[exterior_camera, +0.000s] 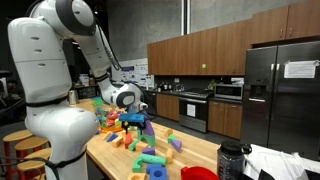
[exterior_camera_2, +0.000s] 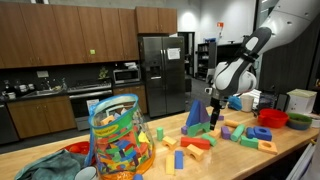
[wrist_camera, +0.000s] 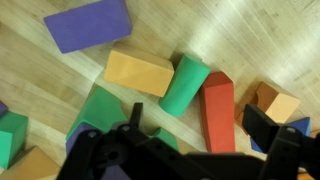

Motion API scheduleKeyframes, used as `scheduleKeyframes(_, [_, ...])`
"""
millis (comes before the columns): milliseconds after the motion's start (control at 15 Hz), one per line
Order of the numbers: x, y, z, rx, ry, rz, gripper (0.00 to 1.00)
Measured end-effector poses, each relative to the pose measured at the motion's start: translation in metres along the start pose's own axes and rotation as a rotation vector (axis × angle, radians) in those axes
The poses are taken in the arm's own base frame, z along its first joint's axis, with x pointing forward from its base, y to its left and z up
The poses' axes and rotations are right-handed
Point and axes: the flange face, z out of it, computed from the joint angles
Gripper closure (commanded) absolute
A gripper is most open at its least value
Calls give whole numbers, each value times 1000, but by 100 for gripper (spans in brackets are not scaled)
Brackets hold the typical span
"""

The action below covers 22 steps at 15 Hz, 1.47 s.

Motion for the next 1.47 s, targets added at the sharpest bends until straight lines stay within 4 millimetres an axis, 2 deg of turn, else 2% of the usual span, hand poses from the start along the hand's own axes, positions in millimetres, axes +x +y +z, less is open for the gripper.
scheduleKeyframes(1200, [-1, -2, 3, 4, -6, -2, 0])
scheduleKeyframes(1467, [-6, 13, 6, 0, 11, 17, 0])
